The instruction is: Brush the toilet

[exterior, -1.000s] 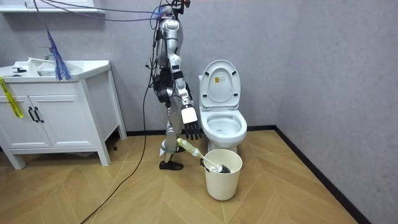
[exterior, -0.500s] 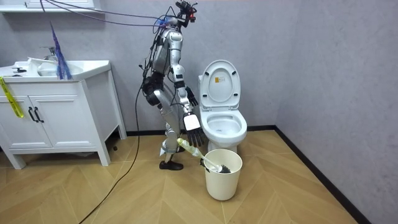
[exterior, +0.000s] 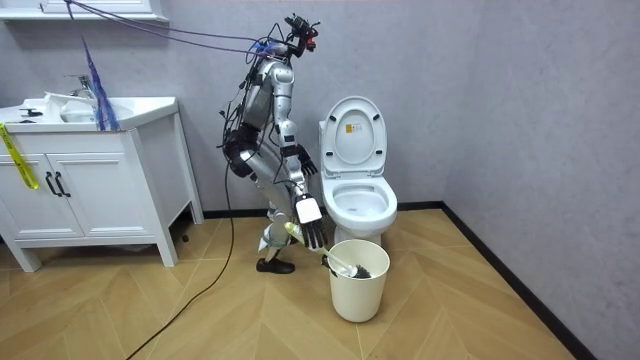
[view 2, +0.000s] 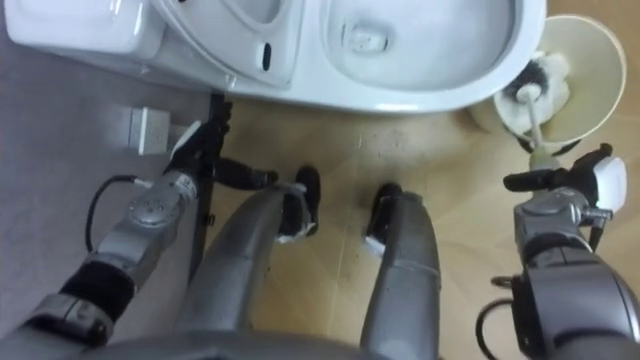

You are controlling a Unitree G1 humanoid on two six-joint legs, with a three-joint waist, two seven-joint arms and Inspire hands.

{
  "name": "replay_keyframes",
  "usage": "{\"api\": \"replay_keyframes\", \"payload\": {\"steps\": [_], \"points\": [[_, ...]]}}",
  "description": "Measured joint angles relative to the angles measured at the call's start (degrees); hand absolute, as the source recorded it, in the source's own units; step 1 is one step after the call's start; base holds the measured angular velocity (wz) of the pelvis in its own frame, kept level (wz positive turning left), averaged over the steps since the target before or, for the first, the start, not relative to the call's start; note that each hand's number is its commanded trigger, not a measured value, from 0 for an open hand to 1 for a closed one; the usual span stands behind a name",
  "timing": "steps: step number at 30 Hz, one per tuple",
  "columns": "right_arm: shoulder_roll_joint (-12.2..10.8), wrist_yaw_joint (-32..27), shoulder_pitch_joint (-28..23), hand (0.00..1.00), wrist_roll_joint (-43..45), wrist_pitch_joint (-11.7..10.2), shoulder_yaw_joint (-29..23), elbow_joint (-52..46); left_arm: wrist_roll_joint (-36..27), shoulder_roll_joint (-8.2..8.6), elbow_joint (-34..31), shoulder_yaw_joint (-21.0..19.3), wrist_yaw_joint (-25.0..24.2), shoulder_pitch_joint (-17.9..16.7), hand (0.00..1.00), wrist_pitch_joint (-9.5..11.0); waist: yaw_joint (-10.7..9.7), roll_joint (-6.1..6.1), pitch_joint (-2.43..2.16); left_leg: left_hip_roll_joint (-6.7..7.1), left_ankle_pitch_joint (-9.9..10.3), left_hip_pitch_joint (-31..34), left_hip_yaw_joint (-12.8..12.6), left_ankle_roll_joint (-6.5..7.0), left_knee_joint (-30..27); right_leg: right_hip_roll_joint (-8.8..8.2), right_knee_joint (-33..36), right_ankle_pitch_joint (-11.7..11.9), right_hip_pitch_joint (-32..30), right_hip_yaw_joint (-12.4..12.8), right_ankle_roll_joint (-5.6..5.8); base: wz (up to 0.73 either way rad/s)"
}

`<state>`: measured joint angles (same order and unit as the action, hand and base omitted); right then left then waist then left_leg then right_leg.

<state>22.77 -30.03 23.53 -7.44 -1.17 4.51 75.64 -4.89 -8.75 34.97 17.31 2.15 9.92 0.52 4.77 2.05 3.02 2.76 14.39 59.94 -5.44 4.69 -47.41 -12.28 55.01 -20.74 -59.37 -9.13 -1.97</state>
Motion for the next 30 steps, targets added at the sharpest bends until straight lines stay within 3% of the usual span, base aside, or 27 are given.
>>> {"api": "replay_keyframes", "payload": {"steps": [15, 17, 18, 24, 30], "points": [[1.33, 0.23, -0.20, 0.00, -1.65, -0.30, 5.68, -0.34, -1.50, -0.24, -0.59, 2.06, 0.00, 1.78, 0.00, 0.35, 0.09, 0.78, -0.01, -0.73, 1.36, 8.41, 0.10, -0.92, -6.85, -0.68, 7.06, -2.18, -8.09, -0.46, -1.77, 0.03], [1.38, 0.24, -0.18, 0.85, -1.67, -0.35, 5.68, -0.27, -1.74, -0.54, -0.82, 2.07, 0.00, 1.78, 0.00, 0.35, 0.04, 0.78, -0.01, -0.81, 1.69, 9.17, 0.22, -0.98, -7.77, -0.72, 7.95, -2.49, -8.80, -0.48, -1.93, 0.00], [1.40, 0.25, -0.11, 1.00, -1.76, -0.32, 5.67, -0.35, -1.95, -0.98, -1.20, 2.06, 0.00, 1.84, 0.00, 0.36, 0.04, 0.75, 0.00, -0.84, 1.93, 9.94, 0.30, -1.10, -8.57, -0.73, 8.69, -2.74, -9.46, -0.48, -2.02, 0.00], [1.29, 1.23, -0.29, 1.00, -4.02, -0.12, 5.65, -0.39, -2.39, -1.38, -1.32, 1.97, 0.00, 1.75, 0.00, 0.37, 0.02, 0.71, 0.02, -0.97, 3.82, 12.15, 0.67, -1.20, -13.36, -1.10, 13.04, -4.77, -11.18, -0.39, -2.35, 0.01], [1.28, 1.67, 0.02, 1.00, -7.25, -0.19, 5.62, -0.34, -2.48, -1.39, -2.19, 2.30, 0.00, 0.86, 0.00, 0.36, -0.32, 0.71, 0.02, -1.00, 4.35, 12.53, 0.68, -1.12, -14.94, -1.44, 14.51, -5.36, -11.44, -0.42, -2.50, 0.00]]}}
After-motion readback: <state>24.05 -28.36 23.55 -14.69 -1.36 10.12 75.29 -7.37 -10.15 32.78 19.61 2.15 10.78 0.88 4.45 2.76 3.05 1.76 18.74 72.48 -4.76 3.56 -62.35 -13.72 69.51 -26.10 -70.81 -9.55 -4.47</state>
